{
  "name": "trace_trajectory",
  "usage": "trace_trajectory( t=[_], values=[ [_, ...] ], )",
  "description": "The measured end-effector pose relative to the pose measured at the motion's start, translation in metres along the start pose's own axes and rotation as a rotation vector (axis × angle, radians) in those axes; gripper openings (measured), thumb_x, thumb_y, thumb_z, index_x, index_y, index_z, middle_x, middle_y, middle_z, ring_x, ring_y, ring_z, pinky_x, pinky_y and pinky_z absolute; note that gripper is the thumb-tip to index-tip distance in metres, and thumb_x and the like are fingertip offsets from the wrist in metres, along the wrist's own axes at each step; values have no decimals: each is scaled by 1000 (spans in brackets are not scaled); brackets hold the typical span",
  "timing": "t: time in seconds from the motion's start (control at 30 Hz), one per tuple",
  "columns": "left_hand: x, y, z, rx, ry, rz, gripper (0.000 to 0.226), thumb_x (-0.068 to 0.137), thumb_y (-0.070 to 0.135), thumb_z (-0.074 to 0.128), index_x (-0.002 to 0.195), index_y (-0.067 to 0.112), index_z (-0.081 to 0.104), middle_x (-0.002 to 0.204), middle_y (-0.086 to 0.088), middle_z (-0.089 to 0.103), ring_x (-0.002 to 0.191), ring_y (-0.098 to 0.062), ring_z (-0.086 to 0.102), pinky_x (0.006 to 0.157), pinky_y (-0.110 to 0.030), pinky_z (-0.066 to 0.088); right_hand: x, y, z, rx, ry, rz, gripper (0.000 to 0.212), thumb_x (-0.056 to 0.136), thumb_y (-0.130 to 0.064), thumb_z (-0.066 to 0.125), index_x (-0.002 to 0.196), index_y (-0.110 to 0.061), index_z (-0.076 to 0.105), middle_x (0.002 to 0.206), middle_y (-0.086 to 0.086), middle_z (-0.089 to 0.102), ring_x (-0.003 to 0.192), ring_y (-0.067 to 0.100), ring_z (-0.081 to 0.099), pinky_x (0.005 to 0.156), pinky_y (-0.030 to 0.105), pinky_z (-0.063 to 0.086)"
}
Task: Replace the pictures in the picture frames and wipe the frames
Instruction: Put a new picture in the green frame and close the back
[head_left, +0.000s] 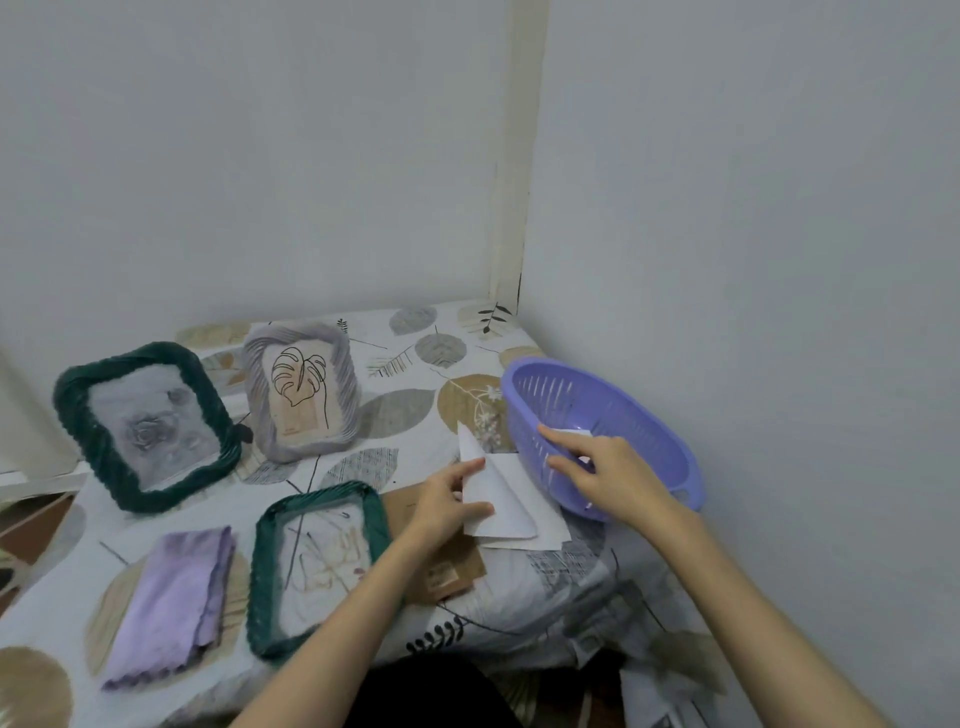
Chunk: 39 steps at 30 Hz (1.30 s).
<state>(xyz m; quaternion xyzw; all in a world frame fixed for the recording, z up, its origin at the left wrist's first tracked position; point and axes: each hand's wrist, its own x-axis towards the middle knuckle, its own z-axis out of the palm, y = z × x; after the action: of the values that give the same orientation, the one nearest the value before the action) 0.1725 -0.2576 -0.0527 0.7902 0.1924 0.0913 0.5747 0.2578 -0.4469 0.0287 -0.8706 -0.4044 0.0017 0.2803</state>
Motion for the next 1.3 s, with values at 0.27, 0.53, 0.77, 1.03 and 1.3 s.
trace_trajectory(
  t=[0.27, 0.53, 0.77, 1.03, 1.3],
  values=[
    [29, 22, 2, -231, -27, 108, 56, 77, -12, 62, 124, 17, 54, 121, -10, 60, 73, 3, 60, 67, -12, 47, -2, 5, -1, 99, 47, 47, 37, 91, -26, 56, 128, -31, 54, 103, -20, 64, 61, -25, 44, 61, 14, 32],
    [33, -10, -1, 494, -172, 33, 72, 73, 22, 76, 137, 16, 43, 142, -4, 45, 132, -24, 39, 110, -36, 32, 3, 5, -7, 125, 98, 63, 36, 91, -22, 56, 127, -25, 55, 54, -24, 37, 61, -17, 48, 56, 8, 36],
    [28, -11, 12, 1016, -185, 40, 74, 75, 70, 50, 140, 41, 28, 158, -5, -9, 143, -31, -15, 112, -52, -12, 1, -1, 15, 73, -2, 49, 39, 91, -32, 55, 129, -34, 51, 117, -3, 65, 105, 15, 59, 87, 31, 46],
    [24, 3, -5, 127, 153, 136, 38, 100, 26, 33, 135, 16, 42, 140, -6, 47, 133, -20, 39, 110, -31, 27, -3, -18, 44, -198, -114, 1, 43, 95, -38, 43, 138, -35, 39, 115, 1, 63, 104, 24, 57, 79, 34, 44],
    [21, 30, -1, 438, -2, 127, 96, 56, 84, 50, 139, 38, 32, 146, 9, 38, 134, -17, 32, 110, -48, 28, 42, 40, 12, -65, -191, 623, 58, 85, -31, 64, 129, -1, 41, 128, 17, 51, 117, 30, 50, 84, 34, 42]
  ],
)
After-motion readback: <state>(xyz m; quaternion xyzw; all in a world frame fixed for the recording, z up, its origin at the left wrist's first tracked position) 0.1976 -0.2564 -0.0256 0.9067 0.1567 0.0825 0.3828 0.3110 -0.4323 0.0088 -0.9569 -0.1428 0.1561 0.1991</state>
